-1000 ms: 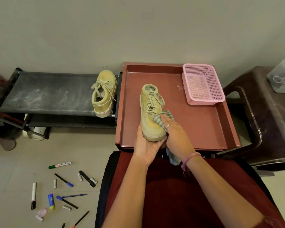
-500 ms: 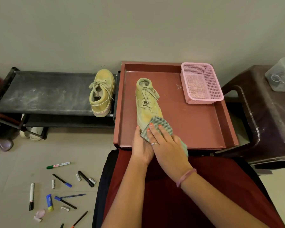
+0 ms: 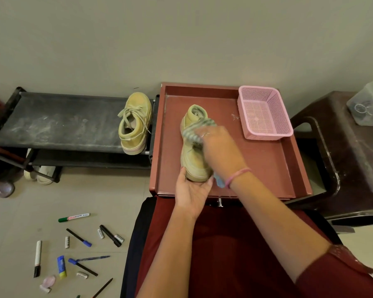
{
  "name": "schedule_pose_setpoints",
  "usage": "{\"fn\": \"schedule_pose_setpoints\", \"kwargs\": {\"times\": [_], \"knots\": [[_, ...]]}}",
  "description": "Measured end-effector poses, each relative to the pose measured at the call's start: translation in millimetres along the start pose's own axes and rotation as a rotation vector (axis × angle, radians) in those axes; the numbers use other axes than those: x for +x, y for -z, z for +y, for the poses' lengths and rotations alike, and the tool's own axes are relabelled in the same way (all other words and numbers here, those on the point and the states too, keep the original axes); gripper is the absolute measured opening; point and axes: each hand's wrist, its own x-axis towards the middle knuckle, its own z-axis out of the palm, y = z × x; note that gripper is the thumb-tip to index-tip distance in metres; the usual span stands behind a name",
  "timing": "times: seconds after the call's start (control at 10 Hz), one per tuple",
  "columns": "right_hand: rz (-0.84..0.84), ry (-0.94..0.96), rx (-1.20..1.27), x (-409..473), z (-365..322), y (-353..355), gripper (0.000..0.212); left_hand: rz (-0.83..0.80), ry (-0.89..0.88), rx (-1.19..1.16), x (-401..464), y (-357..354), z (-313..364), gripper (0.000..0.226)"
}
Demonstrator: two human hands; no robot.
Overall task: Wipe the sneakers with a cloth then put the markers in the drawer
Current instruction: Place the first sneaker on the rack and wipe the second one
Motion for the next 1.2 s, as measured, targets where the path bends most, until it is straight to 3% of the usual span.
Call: {"fn": "schedule_pose_setpoints", "kwargs": {"times": [0.1,0.2,0.3,0.4,0.5,0.6,0.7,0.8,0.9,1.0,1.1,1.2], "knots": [[-0.341,-0.012,-0.097,-18,-29,-42,0.049,-0.013,0.017,0.036,-4,1,0,0.044],[-0.446,0.269,-0.800,-44,-32,-54,0.045,-0.046,0.042,0.023,-5,3,2,0.045],[-0.748,0.468,-1.454,-59,-45,-72,0.036,-0.020,0.043,0.091,-8,6,2,0.045],[-0.594,-0.156,-0.321,-78,-18,-52,0.032,-0.003,0.033,0.169,-9,4,3,0.052],[-0.381,-0.323,0.745,-101,4,-12,0.046,0.039,0.024,0.244,-8,-1,10,0.058],[-0.227,-0.447,0.856,-112,29,-1,0.054,0.067,-0.014,0.305,-8,1,14,0.053],[0.003,-0.622,1.148,-105,35,2,0.049,0.094,-0.064,0.297,-7,5,13,0.051],[0.092,-0.561,1.064,-89,37,5,0.049,0.082,-0.079,0.289,-10,4,15,0.048],[0.100,-0.382,0.815,-62,26,-5,0.056,0.045,-0.040,0.308,-17,2,22,0.045],[-0.039,-0.254,0.697,-61,6,-22,0.061,0.036,0.004,0.345,-23,4,27,0.043],[-0.104,-0.103,0.500,-94,-22,-46,0.083,0.016,0.021,0.401,-29,5,32,0.038],[-0.022,0.046,0.275,-119,-32,-53,0.082,-0.021,0.040,0.387,-32,3,32,0.039]]}}
